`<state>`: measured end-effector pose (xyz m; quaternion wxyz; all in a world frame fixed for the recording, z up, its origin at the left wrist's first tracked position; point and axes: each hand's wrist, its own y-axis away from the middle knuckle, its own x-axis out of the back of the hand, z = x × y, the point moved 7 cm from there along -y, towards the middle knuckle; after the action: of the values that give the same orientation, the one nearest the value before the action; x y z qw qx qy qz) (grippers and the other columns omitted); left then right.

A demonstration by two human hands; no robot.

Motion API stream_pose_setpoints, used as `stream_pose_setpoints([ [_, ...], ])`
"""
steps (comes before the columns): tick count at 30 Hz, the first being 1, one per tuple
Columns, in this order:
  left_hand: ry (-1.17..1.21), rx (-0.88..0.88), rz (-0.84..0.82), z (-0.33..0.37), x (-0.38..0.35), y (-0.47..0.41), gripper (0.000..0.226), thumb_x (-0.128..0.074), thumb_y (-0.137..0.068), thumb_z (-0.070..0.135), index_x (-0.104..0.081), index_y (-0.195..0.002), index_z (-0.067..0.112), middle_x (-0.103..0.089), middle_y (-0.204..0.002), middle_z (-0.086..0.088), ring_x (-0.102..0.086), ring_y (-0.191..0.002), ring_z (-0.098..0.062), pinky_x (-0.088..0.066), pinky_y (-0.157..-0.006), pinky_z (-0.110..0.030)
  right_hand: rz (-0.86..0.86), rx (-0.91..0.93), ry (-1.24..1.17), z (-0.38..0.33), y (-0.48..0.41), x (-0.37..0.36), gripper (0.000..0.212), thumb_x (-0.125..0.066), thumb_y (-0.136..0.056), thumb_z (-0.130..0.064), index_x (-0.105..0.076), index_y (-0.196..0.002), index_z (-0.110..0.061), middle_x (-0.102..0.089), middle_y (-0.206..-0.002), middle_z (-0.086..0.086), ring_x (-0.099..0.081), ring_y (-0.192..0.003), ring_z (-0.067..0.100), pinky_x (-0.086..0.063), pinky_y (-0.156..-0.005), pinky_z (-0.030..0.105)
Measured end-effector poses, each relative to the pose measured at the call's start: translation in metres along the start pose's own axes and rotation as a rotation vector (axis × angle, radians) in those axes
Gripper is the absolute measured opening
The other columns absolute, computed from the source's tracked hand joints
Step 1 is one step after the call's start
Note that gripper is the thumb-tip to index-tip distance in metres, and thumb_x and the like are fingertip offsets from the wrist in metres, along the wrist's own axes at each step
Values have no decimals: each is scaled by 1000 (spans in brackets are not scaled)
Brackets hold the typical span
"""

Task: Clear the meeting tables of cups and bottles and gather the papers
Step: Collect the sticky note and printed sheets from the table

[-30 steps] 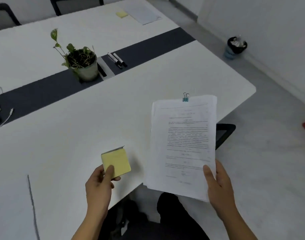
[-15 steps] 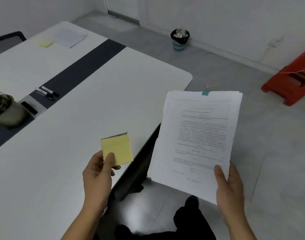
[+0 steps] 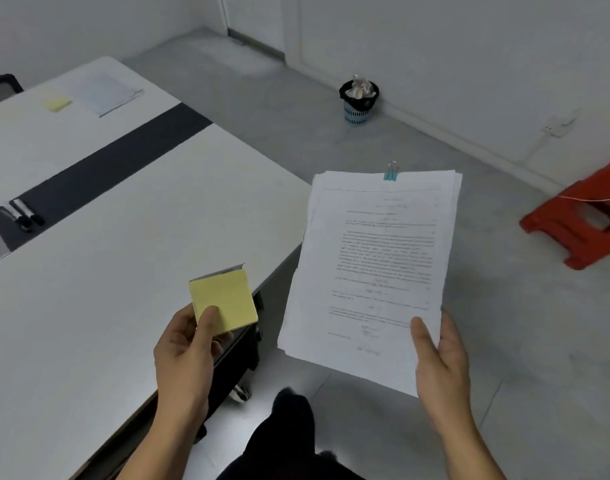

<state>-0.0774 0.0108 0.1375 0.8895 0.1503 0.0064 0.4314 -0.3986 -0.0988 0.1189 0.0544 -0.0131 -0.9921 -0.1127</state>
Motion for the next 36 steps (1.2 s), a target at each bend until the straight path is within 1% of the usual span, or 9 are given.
stream_pose_setpoints([
  [4,27,27,16,-4,-69,-34,16,-59,-97,18,-68,-110,13,-71,-94,-14,-64,-64,-15,-48,-63,-30,-42,-40,0,2,-80,11,27,-47,-105,-17,-60,-120,-34,-73,-106,-25,-69,-96,-5,-52,-70,7],
  [7,57,62,15,-7,-136,-72,16,-58,-98,16,-68,-109,11,-68,-95,-20,-61,-62,-15,-48,-53,-22,-33,-60,27,-2,-150,22,27,-48,-104,-18,-61,-120,-35,-74,-108,-21,-70,-97,0,-54,-71,12],
  [9,81,89,13,0,-185,-101,15,-57,-98,16,-67,-108,10,-67,-98,-22,-61,-64,-17,-46,-56,-25,-25,-58,38,-12,-203,31,28,-48,-104,-18,-62,-120,-36,-74,-111,-19,-71,-99,2,-57,-75,18],
  [11,98,77,4,24,-231,-129,15,-57,-98,16,-68,-107,10,-68,-95,-20,-61,-65,-19,-45,-59,-29,-18,-40,41,-35,-253,39,28,-49,-104,-18,-62,-120,-37,-74,-113,-16,-71,-100,2,-56,-78,19],
  [16,70,-37,-49,105,-336,-197,12,-57,-98,15,-68,-100,12,-69,-76,-1,-60,-68,-22,-44,-62,-34,0,4,-12,-92,-376,55,29,-47,-105,-19,-61,-124,-35,-73,-113,-21,-69,-102,-1,-54,-75,10],
  [20,70,-76,-31,140,-409,-254,14,-57,-98,13,-68,-106,8,-67,-81,-6,-60,-69,-23,-43,-62,-33,-10,3,-60,-108,-479,50,28,-47,-105,-20,-61,-125,-34,-73,-110,-20,-70,-98,0,-54,-70,11],
  [23,85,-76,57,151,-456,-298,14,-58,-98,14,-68,-106,8,-67,-82,-7,-59,-71,-26,-43,-64,-35,-93,1,-63,-116,-568,31,28,-47,-105,-19,-61,-120,-38,-74,-105,-24,-70,-94,-4,-52,-67,9],
  [28,144,-46,277,175,-504,-347,12,-57,-99,17,-69,-100,17,-70,-76,1,-62,-72,-25,-45,-65,-36,-318,17,2,-159,-707,-30,29,-48,-105,-19,-61,-119,-41,-72,-109,-25,-69,-100,-4,-51,-72,7],
  [36,272,34,639,190,-501,-427,13,-58,-98,19,-70,-104,19,-71,-82,2,-63,-68,-19,-46,-64,-33,-670,55,128,-226,-838,-189,28,-48,-105,-17,-62,-119,-37,-73,-112,-19,-70,-101,1,-54,-72,12],
])
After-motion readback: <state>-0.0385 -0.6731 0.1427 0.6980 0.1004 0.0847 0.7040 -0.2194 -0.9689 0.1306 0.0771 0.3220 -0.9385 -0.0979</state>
